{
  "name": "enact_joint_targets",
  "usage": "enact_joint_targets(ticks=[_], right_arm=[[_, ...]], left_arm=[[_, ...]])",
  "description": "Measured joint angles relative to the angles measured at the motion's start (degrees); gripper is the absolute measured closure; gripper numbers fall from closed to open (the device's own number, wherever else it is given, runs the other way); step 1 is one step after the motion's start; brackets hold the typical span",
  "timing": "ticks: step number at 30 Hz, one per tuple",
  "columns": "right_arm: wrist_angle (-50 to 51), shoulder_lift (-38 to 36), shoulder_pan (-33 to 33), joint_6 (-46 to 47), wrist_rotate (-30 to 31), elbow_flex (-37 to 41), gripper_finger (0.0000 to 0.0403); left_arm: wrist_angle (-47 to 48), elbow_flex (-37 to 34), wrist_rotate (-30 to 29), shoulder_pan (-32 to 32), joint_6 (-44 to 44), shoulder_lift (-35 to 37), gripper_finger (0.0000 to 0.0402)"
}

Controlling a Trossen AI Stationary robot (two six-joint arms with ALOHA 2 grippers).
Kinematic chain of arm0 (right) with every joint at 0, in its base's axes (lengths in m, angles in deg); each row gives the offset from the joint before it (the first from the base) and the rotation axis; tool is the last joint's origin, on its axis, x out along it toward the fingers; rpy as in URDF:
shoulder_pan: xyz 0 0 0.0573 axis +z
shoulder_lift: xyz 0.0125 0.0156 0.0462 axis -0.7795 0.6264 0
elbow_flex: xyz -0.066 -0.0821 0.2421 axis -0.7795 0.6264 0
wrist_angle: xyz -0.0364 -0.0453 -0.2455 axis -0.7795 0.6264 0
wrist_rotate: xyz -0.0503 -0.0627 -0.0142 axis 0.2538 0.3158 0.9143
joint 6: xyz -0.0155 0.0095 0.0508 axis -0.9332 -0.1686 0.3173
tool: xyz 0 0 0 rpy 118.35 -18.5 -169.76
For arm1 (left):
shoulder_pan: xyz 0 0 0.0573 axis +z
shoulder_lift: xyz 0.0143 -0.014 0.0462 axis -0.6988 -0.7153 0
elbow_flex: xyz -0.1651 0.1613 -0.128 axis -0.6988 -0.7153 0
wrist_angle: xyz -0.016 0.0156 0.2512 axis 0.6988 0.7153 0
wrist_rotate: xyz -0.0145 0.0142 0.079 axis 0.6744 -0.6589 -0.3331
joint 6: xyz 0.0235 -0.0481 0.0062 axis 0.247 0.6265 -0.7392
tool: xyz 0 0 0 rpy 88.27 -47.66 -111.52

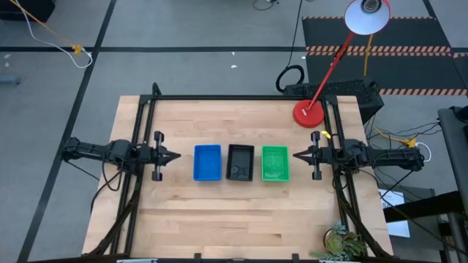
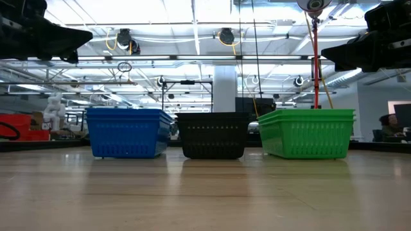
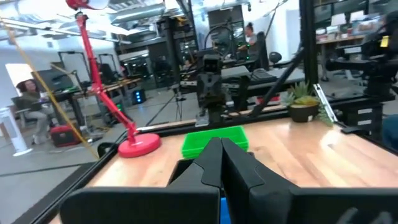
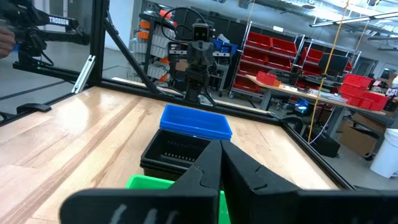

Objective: Stack baskets by color
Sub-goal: Return to Home Position

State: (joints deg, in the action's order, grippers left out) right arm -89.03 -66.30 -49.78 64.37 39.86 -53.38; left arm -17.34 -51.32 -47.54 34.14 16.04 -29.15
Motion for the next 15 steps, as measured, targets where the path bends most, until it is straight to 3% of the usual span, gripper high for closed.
enact_joint_targets(ticks=[15], right_arm=[[0.0,0.0,0.0,0.0,0.0,0.0,0.0403]], left_arm=[[1.7,0.0,3.3,0.0,-0.5,0.0,0.0392]])
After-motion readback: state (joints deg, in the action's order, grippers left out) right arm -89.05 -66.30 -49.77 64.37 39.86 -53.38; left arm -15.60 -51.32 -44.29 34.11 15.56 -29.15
